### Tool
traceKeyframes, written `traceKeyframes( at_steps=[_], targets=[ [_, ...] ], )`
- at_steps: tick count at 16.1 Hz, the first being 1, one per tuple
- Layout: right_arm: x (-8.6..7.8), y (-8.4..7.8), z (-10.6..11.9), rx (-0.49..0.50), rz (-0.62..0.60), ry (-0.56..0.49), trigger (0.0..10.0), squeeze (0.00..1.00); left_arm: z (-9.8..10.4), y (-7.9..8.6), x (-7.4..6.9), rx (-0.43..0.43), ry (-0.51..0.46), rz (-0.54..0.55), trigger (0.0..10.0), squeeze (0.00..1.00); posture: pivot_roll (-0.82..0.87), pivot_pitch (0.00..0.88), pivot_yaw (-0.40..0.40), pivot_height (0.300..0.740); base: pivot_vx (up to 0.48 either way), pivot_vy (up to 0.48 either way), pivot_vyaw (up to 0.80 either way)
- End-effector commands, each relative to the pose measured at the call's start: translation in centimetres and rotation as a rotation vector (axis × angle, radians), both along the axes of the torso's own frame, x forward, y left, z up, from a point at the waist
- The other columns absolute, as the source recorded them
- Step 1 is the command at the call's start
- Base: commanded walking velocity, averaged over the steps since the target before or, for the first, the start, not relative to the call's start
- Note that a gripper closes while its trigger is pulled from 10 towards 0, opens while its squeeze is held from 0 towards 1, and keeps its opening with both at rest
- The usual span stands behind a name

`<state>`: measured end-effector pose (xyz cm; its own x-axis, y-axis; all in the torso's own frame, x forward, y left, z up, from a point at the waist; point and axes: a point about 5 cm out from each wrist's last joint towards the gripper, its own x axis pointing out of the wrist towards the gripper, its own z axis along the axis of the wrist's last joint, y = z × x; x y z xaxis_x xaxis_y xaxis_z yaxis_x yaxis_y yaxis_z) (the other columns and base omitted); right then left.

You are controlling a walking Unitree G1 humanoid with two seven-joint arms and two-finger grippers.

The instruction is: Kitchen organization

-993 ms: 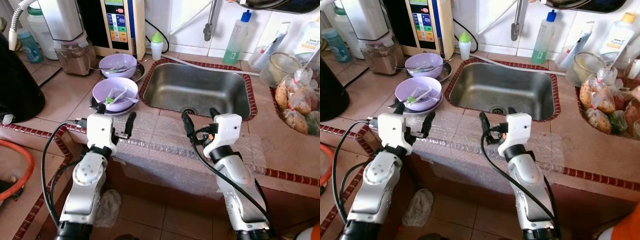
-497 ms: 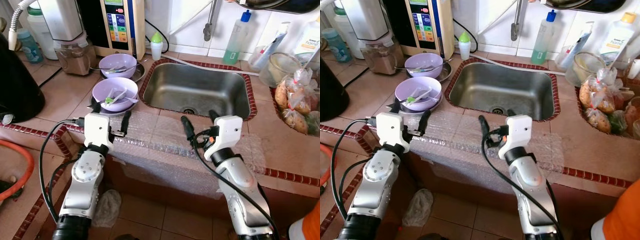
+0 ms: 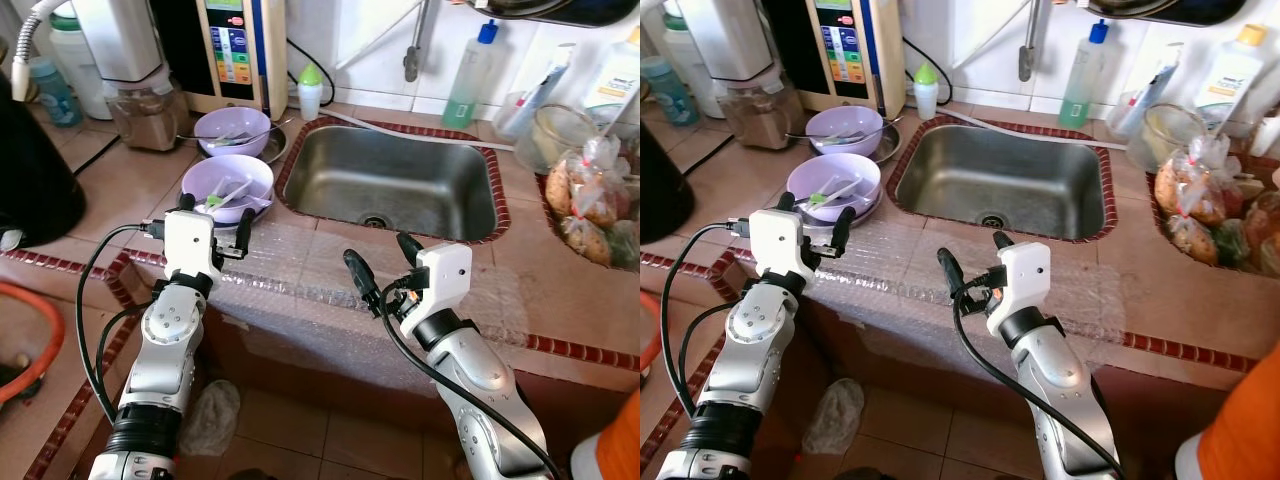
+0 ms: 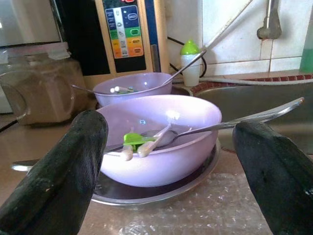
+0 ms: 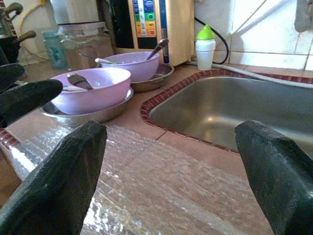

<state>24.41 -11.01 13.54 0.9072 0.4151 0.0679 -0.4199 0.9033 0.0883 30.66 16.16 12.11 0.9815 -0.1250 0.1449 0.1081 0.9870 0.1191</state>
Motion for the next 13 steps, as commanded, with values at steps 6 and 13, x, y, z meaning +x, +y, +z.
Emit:
traceKeyframes(
  at_steps=[6,13],
  targets=[
    [-0.5,-0.6,0.5,-0.013,-0.017,-0.009,10.0,0.00,-0.3,0.3,1.7,-0.029,0.031,0.005,10.0,0.00,-0.15,0.000,0.018,0.740,0.000,0.000,0.00],
    [-0.5,-0.8,0.7,-0.031,-0.025,-0.014,10.0,0.00,-0.2,0.3,2.5,-0.033,0.001,-0.003,0.7,0.00,-0.15,0.000,0.024,0.740,0.000,0.000,0.00]
  ],
)
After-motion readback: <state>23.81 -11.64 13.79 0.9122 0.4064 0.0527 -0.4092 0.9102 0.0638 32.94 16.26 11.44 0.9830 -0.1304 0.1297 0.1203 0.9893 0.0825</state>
